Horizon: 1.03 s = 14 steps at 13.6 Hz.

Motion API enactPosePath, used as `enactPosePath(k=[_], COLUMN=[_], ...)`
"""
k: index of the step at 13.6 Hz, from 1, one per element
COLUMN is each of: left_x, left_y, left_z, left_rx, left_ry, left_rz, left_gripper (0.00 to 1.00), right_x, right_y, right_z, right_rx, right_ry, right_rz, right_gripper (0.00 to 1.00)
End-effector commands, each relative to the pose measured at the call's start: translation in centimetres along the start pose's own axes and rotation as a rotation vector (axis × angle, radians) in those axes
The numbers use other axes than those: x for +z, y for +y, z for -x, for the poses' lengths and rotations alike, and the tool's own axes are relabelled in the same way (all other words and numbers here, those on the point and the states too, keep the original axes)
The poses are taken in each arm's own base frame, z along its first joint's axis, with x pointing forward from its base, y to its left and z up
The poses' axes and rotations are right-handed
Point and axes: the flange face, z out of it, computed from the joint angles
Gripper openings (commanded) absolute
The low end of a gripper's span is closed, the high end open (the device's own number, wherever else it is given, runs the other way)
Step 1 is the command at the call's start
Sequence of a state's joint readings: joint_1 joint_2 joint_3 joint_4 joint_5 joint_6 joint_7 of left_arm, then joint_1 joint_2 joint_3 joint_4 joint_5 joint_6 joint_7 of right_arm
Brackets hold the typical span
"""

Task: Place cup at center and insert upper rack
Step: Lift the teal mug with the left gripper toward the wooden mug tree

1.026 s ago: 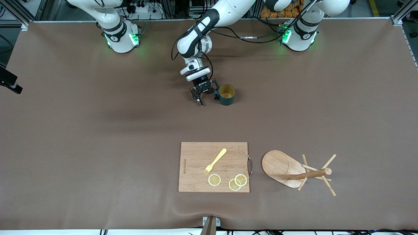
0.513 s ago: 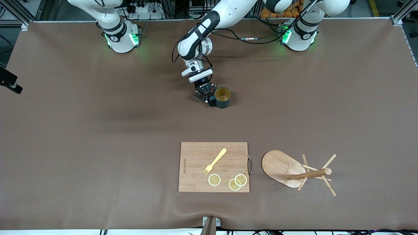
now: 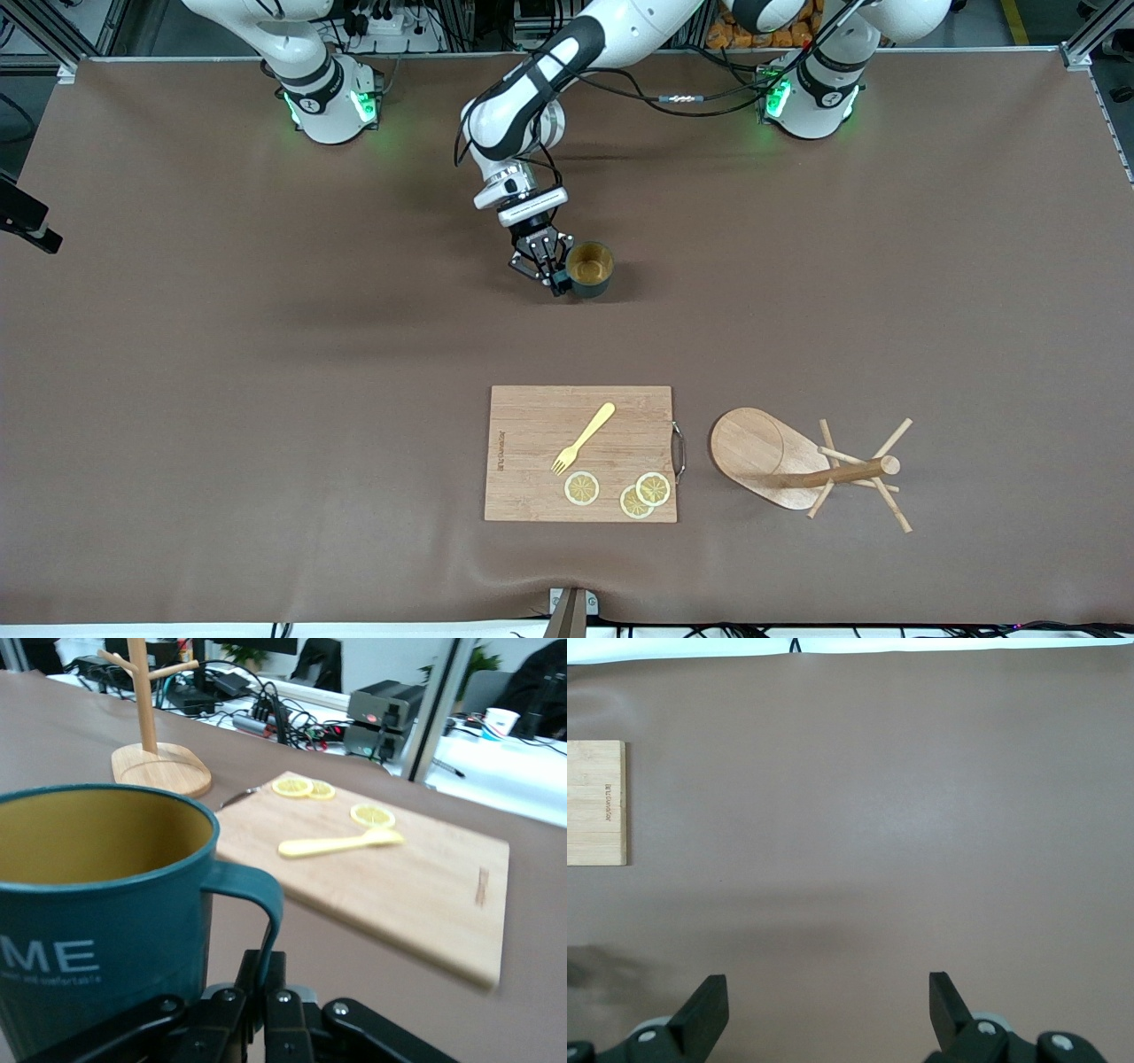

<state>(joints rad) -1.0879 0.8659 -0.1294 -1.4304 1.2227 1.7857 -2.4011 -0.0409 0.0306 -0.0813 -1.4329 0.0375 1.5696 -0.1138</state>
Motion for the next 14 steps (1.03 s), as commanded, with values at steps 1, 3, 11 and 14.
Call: enactPosePath(k=[1,3,11,14], left_x=[0.1,0.9,6.3,8.1], left_y=[2.9,4.6,4.2,3.7], left_z=[-8.3,-14.7,-34.0,-37.6], left_rx=[-0.007,-0.044,-0.43,-0.532], left_ry=[-0.124,-0.202,-0.5,-0.618], left_rz=[-0.083,-0.113,-0.115,-0.085], left_gripper=[0.0,0.0,0.0,0.0], right_x=[-0.5,-0.5,-0.5,-0.5], right_y=[0.0,0.0,0.0,0.0], right_z=[0.0,0.0,0.0,0.0], right_rx=[-0.004,-0.004,-0.006,-0.006], right_ry=[-0.003,-0.003,-0.003,-0.003], right_rz=[0.013,0.013,0.013,0.013], right_gripper=[1.0,1.0,1.0,1.0])
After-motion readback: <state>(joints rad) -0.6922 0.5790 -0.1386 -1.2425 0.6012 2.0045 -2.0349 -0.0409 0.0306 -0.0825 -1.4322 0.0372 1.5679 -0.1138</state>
